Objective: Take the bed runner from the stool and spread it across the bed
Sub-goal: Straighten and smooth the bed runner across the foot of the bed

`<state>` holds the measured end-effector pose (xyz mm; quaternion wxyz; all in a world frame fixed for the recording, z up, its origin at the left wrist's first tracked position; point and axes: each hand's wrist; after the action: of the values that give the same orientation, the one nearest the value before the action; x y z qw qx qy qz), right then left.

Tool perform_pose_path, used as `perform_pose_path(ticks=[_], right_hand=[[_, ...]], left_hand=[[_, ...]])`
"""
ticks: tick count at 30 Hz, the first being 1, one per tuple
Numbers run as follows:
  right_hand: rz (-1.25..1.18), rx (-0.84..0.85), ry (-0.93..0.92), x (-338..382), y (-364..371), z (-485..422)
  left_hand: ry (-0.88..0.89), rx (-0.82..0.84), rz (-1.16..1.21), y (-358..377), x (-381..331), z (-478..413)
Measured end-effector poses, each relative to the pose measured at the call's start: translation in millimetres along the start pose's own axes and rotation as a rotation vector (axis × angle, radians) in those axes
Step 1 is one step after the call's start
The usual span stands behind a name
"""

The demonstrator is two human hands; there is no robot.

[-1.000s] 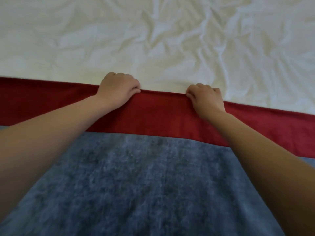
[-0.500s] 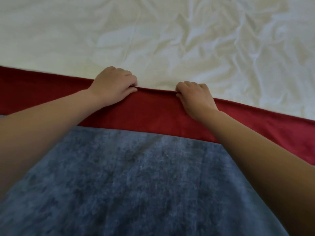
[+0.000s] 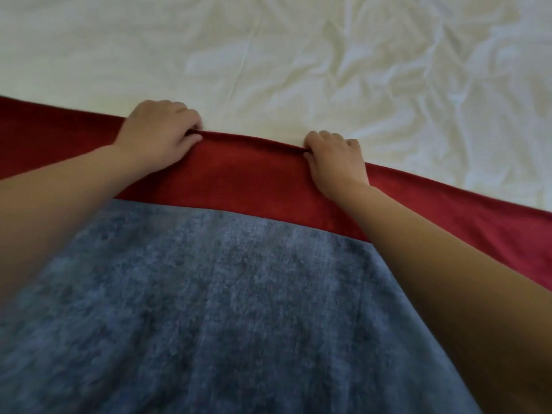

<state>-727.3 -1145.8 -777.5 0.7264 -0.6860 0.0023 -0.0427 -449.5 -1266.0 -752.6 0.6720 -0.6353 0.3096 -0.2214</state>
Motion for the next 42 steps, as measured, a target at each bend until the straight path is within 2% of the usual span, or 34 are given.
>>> perform_pose_path(ticks=[5, 9, 12, 18, 27, 29, 34, 37, 42], right_hand=[[-0.006, -0.054, 0.167, -2.0, 12.4, -0.7], [-0.010, -0.066, 0.223, 11.7, 15.4, 0.8], [-0.024, -0.043, 0.197, 13.7, 7.7, -2.3], [-0.100, -0.030, 0.011, 33.3, 0.5, -15.5], [-0.125, 0.004, -0.151, 143.3, -2.2, -65.9], [-0.114, 0.027, -0.119, 156.7, 0.4, -76.9], [-0.092, 0.020, 0.117, 168.4, 9.5, -83.9], [-0.031, -0.017, 0.199, 191.0, 7.0, -86.5], [-0.171, -0.059, 0.093, 246.0, -2.8, -105.4]], left_hand=[[-0.171, 0.029, -0.252, 5.9, 15.9, -12.3], [-0.284, 0.099, -0.268, 11.9, 8.8, -25.1], [-0.261, 0.047, -0.175, -0.4, 18.2, -8.9], [-0.312, 0.080, -0.077, -19.4, 57.5, 22.4], [-0.172, 0.078, -0.024, -23.2, 113.7, 39.3], [-0.154, 0.076, -0.021, -20.8, 120.3, 32.9], [-0.264, 0.022, 0.027, -1.8, 121.9, 21.5], [-0.169, -0.018, 0.134, -5.9, 138.7, 30.7], [0.014, 0.020, 0.192, -37.4, 211.5, 52.4]])
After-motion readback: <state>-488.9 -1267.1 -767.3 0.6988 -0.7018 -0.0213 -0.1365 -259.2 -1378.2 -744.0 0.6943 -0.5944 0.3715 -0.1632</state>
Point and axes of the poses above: each hand's wrist, its own z-axis away from the middle knuckle, its own y-axis out of the palm, x = y × z, and after that the axes turned 7 degrees about z, right-handed
